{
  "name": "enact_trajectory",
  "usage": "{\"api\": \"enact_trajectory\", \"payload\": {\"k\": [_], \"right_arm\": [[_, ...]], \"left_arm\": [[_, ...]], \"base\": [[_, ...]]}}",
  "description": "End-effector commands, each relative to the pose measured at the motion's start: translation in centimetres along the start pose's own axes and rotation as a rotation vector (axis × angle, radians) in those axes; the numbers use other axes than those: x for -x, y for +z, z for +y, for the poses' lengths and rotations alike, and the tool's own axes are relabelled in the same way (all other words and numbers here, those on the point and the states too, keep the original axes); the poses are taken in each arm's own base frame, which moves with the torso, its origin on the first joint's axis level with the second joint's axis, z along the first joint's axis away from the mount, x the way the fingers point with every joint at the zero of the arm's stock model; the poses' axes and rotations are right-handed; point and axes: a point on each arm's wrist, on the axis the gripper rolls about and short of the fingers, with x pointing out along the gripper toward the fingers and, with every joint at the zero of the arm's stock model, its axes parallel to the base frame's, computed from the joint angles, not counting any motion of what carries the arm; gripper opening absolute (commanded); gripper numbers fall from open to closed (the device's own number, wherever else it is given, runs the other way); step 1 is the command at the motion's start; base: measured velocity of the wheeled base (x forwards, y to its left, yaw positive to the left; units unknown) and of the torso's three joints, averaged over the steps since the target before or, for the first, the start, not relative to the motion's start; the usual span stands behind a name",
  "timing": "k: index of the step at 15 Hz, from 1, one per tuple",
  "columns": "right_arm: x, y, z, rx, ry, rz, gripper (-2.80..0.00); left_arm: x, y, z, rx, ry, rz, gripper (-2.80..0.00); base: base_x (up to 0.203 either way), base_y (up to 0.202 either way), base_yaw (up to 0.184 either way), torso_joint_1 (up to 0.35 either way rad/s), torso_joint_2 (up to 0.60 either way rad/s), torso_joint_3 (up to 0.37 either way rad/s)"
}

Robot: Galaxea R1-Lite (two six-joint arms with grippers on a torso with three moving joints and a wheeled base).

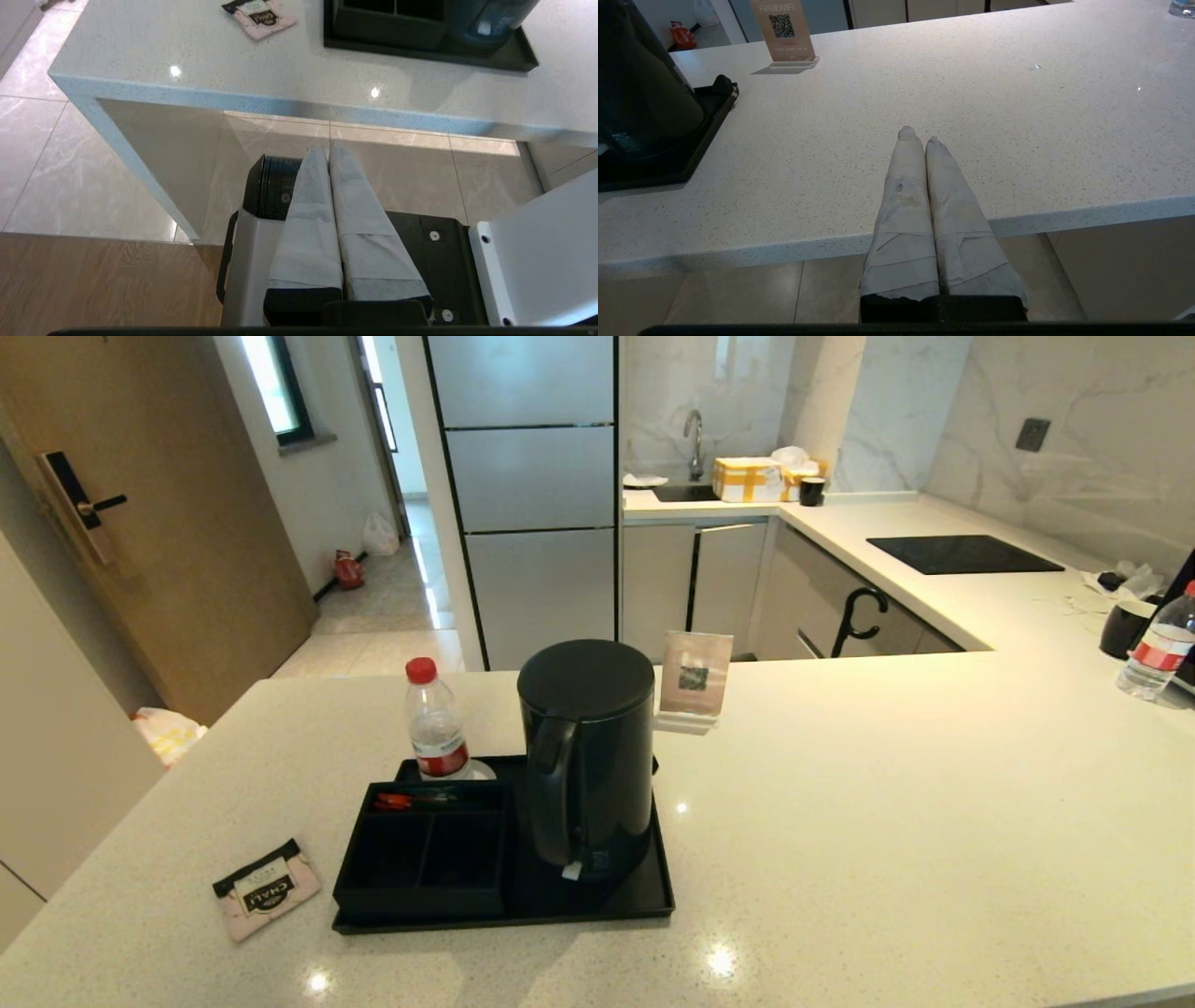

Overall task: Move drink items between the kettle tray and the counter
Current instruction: Pick up the kettle

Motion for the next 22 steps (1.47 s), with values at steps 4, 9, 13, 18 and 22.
{"api": "enact_trajectory", "payload": {"k": [4, 9, 13, 18, 22], "right_arm": [[0.0, 0.0, 0.0, 0.000, -0.002, 0.002, -2.80], [0.0, 0.0, 0.0, 0.000, -0.002, 0.001, -2.80], [0.0, 0.0, 0.0, 0.000, -0.002, 0.001, -2.80], [0.0, 0.0, 0.0, 0.000, 0.000, 0.002, -2.80], [0.0, 0.0, 0.0, 0.000, -0.002, 0.001, -2.80]], "left_arm": [[-1.6, 0.2, 0.0, -0.012, 0.009, -0.068, -2.80], [-12.4, -0.8, 0.2, -0.049, 0.032, -0.247, -2.80], [-16.0, -2.8, 0.3, -0.066, -0.038, -0.369, -2.80], [-16.1, -3.1, 0.3, -0.150, -0.031, -0.347, -2.80], [-16.2, -3.4, 0.3, -0.221, -0.038, -0.319, -2.80]], "base": [[0.000, 0.000, 0.000, 0.000, 0.00, 0.000], [0.000, 0.000, 0.000, 0.000, 0.00, 0.000], [0.000, 0.000, 0.000, 0.000, 0.00, 0.000], [0.000, 0.000, 0.000, 0.000, 0.00, 0.000], [0.000, 0.000, 0.000, 0.000, 0.00, 0.000]]}}
